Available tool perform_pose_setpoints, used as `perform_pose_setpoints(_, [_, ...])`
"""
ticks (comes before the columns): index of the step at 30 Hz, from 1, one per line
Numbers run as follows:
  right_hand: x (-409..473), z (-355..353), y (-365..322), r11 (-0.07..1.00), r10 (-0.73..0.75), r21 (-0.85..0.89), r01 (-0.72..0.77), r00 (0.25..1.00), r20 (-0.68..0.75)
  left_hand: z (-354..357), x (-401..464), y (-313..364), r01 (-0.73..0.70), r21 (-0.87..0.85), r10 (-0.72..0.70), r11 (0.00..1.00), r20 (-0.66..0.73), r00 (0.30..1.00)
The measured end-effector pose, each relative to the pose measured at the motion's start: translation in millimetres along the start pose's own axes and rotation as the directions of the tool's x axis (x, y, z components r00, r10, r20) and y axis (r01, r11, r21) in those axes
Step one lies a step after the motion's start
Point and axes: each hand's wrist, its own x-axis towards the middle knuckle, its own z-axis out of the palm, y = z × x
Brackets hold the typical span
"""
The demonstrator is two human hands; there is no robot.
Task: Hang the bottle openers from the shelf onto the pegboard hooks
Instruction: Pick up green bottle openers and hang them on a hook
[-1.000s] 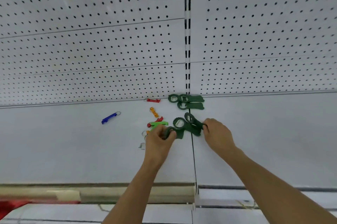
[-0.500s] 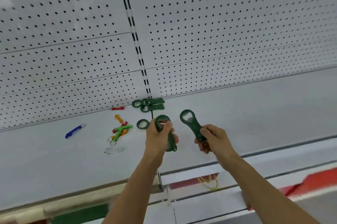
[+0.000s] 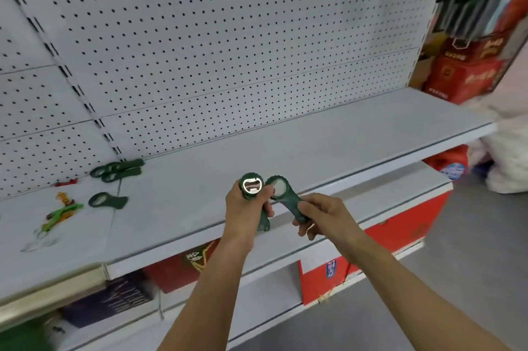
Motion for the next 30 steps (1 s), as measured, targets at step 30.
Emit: perform_pose_setpoints(30, [71.2, -330.9, -23.2, 0.987, -0.092, -0.142, 0.072, 0.986, -0.14, 338.2, 63.1, 22.9, -0.117, 0.042, 0.108, 0.992, 0.171, 0.979])
